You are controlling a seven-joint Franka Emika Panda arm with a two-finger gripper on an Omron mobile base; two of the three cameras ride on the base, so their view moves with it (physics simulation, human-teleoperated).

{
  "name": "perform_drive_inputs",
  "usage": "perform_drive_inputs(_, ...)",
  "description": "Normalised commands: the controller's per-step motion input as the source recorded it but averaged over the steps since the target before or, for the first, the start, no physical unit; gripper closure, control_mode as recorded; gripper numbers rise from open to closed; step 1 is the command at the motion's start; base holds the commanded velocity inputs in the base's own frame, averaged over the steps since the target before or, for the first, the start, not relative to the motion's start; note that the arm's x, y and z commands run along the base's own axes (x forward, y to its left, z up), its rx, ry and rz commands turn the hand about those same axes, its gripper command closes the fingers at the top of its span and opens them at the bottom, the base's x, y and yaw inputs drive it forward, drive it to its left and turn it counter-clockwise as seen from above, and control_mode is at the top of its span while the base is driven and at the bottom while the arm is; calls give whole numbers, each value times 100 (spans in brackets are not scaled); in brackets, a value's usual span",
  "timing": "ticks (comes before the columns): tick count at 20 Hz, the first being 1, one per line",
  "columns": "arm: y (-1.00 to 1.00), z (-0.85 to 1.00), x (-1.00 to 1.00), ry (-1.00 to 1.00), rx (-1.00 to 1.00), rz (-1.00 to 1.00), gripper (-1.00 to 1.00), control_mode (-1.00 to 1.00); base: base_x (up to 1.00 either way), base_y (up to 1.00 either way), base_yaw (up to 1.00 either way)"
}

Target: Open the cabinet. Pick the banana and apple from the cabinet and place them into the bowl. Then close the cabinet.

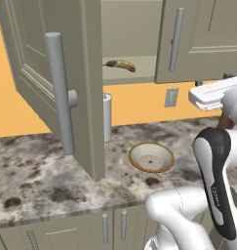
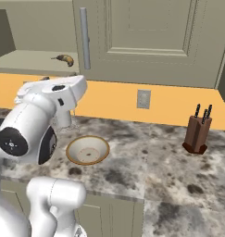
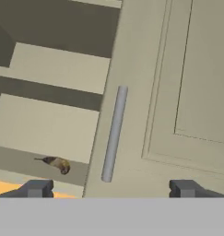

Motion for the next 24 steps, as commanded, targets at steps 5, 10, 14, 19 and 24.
perform_drive_inputs(5, -32, 21, 74, -17, 5, 0, -100, -100, 0, 0, 0)
perform_drive_inputs(10, -5, 14, 92, -1, 12, 1, -100, -100, 0, 0, 0)
perform_drive_inputs(14, 9, 15, 80, 0, 14, 3, -100, -100, 0, 0, 0)
perform_drive_inputs(19, 11, 16, 78, 3, 11, 5, -100, -100, 0, 0, 0)
perform_drive_inputs(24, 0, 2, 99, 9, 6, 1, -100, -100, 0, 0, 0)
